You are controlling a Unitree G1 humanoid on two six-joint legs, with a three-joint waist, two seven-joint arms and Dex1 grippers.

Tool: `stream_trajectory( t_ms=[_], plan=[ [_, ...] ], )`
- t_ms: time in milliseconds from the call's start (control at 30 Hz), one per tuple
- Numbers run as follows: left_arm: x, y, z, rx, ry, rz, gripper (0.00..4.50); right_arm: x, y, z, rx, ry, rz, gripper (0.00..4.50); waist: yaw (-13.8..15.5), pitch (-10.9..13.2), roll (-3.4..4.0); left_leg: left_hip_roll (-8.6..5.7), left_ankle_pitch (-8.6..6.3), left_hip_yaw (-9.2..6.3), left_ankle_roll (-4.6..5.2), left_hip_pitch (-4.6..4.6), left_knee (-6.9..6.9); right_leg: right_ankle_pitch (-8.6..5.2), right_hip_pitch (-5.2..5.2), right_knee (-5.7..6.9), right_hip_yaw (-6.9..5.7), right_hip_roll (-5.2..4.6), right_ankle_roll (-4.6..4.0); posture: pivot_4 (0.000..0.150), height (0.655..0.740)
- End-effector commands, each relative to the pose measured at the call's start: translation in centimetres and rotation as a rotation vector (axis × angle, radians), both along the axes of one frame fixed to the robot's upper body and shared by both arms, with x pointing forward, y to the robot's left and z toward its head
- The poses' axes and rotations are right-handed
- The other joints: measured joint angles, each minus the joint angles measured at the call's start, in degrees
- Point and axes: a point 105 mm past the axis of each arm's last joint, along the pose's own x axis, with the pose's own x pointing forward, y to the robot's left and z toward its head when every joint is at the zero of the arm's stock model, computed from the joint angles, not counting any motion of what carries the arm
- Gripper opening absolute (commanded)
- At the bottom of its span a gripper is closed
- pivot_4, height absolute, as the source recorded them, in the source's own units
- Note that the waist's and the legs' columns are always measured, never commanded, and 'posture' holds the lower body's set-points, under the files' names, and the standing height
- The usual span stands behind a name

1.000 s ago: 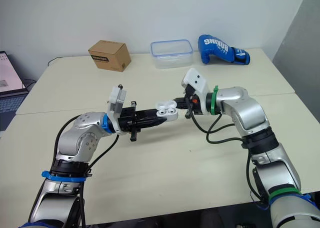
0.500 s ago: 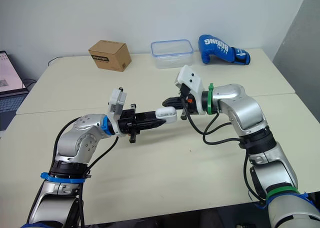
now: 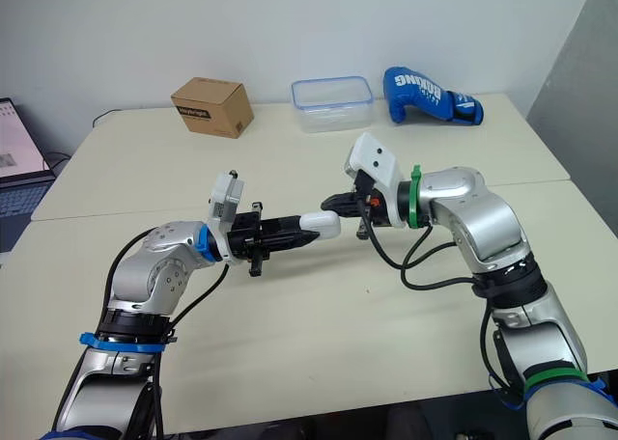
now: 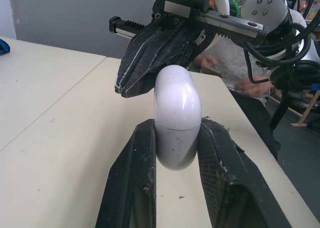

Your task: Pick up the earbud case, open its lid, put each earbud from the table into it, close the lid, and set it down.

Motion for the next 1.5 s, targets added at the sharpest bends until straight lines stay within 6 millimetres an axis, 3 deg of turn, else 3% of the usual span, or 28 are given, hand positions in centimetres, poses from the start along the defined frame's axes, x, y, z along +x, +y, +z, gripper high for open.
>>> stream_trajectory(
  t_ms=[33,100,267,467,600,733,967,1500],
  plan=[
    [0.4,0.3,1.9,-0.038,-0.058,0.024,0.79,-1.5,1.0,0.7,0.011,-0.04,0.078,0.02,0.0,0.0,0.0,0.0,0.0,0.01,0.0,0.0,0.0,0.0,0.0,0.0,0.01,0.0,0.0,0.15,0.7307],
    [0.4,0.2,1.7,-0.031,-0.049,0.029,0.79,-1.2,0.9,0.9,0.016,-0.047,0.066,0.02,0.0,0.0,0.0,0.01,0.0,0.01,0.0,0.01,0.0,0.0,0.0,0.01,0.0,0.0,0.0,0.15,0.7307],
    [1.4,0.7,-0.2,0.062,0.142,0.14,0.79,-0.8,-2.0,2.8,-0.04,-0.144,0.053,0.02,0.1,0.0,-0.01,-0.02,0.0,0.01,0.0,0.0,0.01,0.0,0.01,0.0,0.0,-0.01,0.0,0.15,0.7307],
    [2.1,1.0,-0.6,0.034,0.377,0.208,0.79,-1.3,-4.0,2.0,-0.156,-0.189,0.08,0.02,0.0,0.0,-0.01,-0.01,0.0,0.0,0.01,-0.02,0.01,0.0,0.01,-0.01,-0.04,0.0,0.01,0.15,0.7307],
    [2.7,0.7,-2.5,0.077,0.617,0.267,0.79,-1.4,-5.2,1.0,-0.217,-0.199,0.083,0.02,0.1,0.0,-0.02,-0.01,0.0,0.0,0.01,-0.02,0.03,0.0,0.03,0.01,-0.04,0.0,0.01,0.15,0.7307],
    [2.8,0.7,-4.2,0.12,0.716,0.296,0.79,-1.4,-6.4,-0.5,-0.291,-0.189,0.077,0.02,0.1,0.0,-0.02,-0.02,0.0,0.01,0.01,-0.02,0.03,0.0,0.02,-0.01,-0.03,0.0,0.01,0.15,0.7307],
    [3.1,1.3,-6.7,0.215,0.802,0.352,0.79,-0.8,-7.9,-2.8,-0.359,-0.16,0.042,0.02,0.3,0.0,-0.03,-0.02,0.0,0.02,-0.01,-0.02,0.04,0.0,0.01,0.01,-0.03,0.0,0.01,0.15,0.7307],
    [4.1,2.7,-8.3,0.243,0.82,0.453,0.79,-1.8,-7.5,-3.2,-0.341,-0.118,0.082,0.02,0.5,0.0,-0.03,-0.02,0.01,0.04,-0.01,0.04,0.05,0.0,0.06,0.04,0.0,-0.02,0.01,0.15,0.7307]
  ],
)
